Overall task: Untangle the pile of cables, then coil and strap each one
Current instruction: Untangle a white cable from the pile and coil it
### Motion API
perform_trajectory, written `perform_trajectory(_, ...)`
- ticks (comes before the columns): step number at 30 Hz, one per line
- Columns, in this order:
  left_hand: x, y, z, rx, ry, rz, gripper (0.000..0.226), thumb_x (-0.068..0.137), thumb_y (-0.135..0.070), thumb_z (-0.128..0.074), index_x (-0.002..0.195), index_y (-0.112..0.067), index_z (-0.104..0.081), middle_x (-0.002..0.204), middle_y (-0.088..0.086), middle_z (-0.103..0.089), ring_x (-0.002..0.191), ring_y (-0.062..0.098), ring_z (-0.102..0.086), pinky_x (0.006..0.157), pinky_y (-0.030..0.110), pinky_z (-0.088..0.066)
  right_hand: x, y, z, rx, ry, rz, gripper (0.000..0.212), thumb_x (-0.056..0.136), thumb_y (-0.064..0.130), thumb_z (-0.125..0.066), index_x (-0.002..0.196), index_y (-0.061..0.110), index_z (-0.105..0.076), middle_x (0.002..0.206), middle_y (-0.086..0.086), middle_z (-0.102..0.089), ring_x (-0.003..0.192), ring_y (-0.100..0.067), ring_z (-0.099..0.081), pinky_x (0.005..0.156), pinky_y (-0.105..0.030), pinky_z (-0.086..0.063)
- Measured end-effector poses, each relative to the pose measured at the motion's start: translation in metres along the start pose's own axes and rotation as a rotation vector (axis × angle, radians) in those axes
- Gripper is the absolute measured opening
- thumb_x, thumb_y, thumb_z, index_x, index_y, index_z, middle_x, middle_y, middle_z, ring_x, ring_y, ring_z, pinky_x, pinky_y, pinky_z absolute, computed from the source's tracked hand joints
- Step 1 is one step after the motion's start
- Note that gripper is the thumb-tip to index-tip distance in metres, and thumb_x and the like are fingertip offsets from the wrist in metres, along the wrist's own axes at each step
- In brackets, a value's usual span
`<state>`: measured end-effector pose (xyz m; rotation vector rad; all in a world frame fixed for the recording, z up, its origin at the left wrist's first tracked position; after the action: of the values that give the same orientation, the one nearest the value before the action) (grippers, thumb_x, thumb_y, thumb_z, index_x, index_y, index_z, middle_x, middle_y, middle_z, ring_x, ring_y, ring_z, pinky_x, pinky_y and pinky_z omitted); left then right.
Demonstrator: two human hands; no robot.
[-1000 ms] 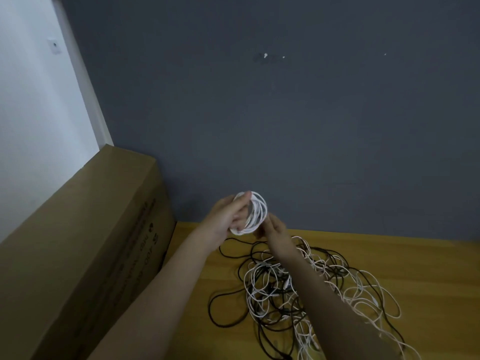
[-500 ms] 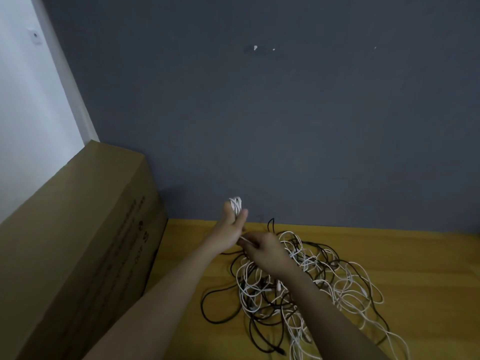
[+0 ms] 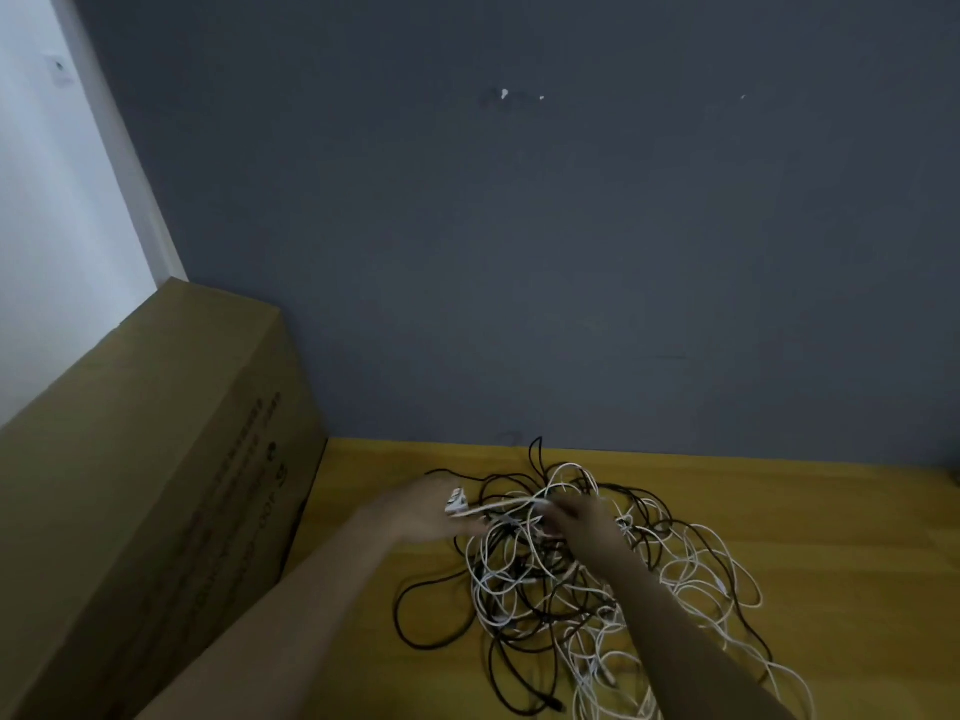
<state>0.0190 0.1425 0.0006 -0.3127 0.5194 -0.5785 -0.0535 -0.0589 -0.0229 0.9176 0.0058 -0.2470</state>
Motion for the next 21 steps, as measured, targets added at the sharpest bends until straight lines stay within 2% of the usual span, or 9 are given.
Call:
perform_trajectory(1, -0.002, -0.002, 0.001, -0.06, -0.017, -0.03, 0.057, 0.087, -0.064, -0.05, 0.113, -0.014, -0.053, 0.103, 0.003, -0.055, 0.087, 0.014, -0.052, 0.067, 0.023, -0.04, 0.002, 0.006, 0.006, 0.074, -0.051, 0.005, 0.028, 0.095, 0.023, -0.058, 0.068, 0.017, -0.064, 0.054, 0.007, -0.059, 0.051, -0.008, -0.054, 0.053, -0.025, -0.04)
perform_trajectory(3, -0.006, -0.01, 0.006, -0.242, -0.054, -0.075, 0.041, 0.092, -0.058, -0.047, 0.085, -0.018, -0.051, 0.077, -0.004, -0.05, 0.064, 0.009, -0.045, 0.058, 0.026, -0.034, 0.008, 0.025, 0.015, 0.196, -0.137, 0.05, 0.031, 0.095, 0.023, -0.057, 0.065, 0.021, -0.064, 0.047, 0.005, -0.049, 0.042, -0.009, -0.044, 0.047, -0.023, -0.037)
perform_trajectory(5, -0.011, -0.019, 0.012, -0.498, -0.042, -0.104, 0.042, 0.092, -0.058, -0.045, 0.079, -0.019, -0.051, 0.059, -0.009, -0.047, 0.047, 0.006, -0.04, 0.05, 0.024, -0.032, 0.013, 0.042, 0.023, 0.248, -0.222, 0.074, 0.021, 0.095, 0.027, -0.057, 0.076, 0.028, -0.067, 0.053, 0.006, -0.046, 0.045, -0.005, -0.039, 0.045, -0.019, -0.032)
perform_trajectory(7, -0.016, -0.027, 0.019, -0.791, -0.023, -0.15, 0.048, 0.086, -0.063, -0.043, 0.073, -0.017, -0.051, 0.047, -0.009, -0.037, 0.037, 0.008, -0.028, 0.042, 0.022, -0.025, 0.014, 0.052, 0.029, 0.237, -0.261, 0.101, 0.016, 0.095, 0.03, -0.057, 0.085, 0.023, -0.068, 0.061, 0.002, -0.049, 0.051, -0.003, -0.04, 0.049, -0.019, -0.033)
perform_trajectory(10, -0.023, -0.037, 0.036, -1.144, -0.045, -0.247, 0.058, 0.079, -0.069, -0.043, 0.068, -0.013, -0.046, 0.043, -0.006, -0.027, 0.035, 0.009, -0.021, 0.04, 0.021, -0.021, 0.007, 0.058, 0.021, 0.222, -0.163, 0.124, 0.017, 0.096, 0.03, -0.055, 0.085, 0.029, -0.067, 0.056, 0.008, -0.045, 0.05, -0.004, -0.039, 0.05, -0.022, -0.031)
perform_trajectory(13, -0.025, -0.044, 0.046, -1.372, -0.167, -0.273, 0.05, 0.083, -0.061, -0.044, 0.069, -0.012, -0.044, 0.044, -0.007, -0.028, 0.036, 0.007, -0.023, 0.04, 0.019, -0.024, -0.007, 0.072, -0.003, 0.093, -0.069, 0.198, 0.023, 0.1, 0.032, -0.047, 0.082, 0.033, -0.062, 0.05, 0.012, -0.048, 0.047, 0.001, -0.042, 0.049, -0.018, -0.033)
perform_trajectory(15, -0.025, -0.047, 0.05, -1.398, -0.262, -0.281, 0.04, 0.094, -0.047, -0.042, 0.072, -0.013, -0.043, 0.047, -0.007, -0.032, 0.039, 0.007, -0.028, 0.043, 0.019, -0.027, -0.016, 0.081, -0.02, -0.095, -0.007, 0.238, 0.026, 0.101, 0.035, -0.041, 0.077, 0.032, -0.05, 0.055, 0.007, -0.047, 0.051, -0.007, -0.043, 0.054, -0.031, -0.036)
perform_trajectory(17, -0.024, -0.048, 0.049, -1.353, -0.302, -0.269, 0.029, 0.102, -0.028, -0.039, 0.079, -0.012, -0.044, 0.052, -0.005, -0.042, 0.044, 0.009, -0.036, 0.049, 0.022, -0.033, -0.022, 0.087, -0.033, -0.226, 0.016, 0.284, 0.023, 0.103, 0.032, -0.038, 0.083, 0.023, -0.046, 0.065, 0.002, -0.05, 0.06, -0.022, -0.049, 0.058, -0.037, -0.035)
perform_trajectory(21, -0.025, -0.04, 0.042, -1.294, -0.328, -0.177, 0.017, 0.102, -0.021, -0.039, 0.09, -0.01, -0.043, 0.062, -0.002, -0.052, 0.054, 0.012, -0.048, 0.06, 0.029, -0.041, -0.035, 0.095, -0.038, -0.53, -0.08, 0.349, 0.028, 0.102, 0.035, -0.036, 0.102, 0.014, -0.054, 0.091, -0.005, -0.064, 0.081, -0.028, -0.06, 0.058, -0.031, -0.032)
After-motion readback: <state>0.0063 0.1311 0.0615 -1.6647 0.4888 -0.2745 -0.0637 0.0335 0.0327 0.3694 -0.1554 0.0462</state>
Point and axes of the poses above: each hand's wrist, its own x-axis towards the middle knuckle, its own z-axis out of the back of the hand, y = z × x, the point moved 6 cm from there along x, towards the middle knuckle
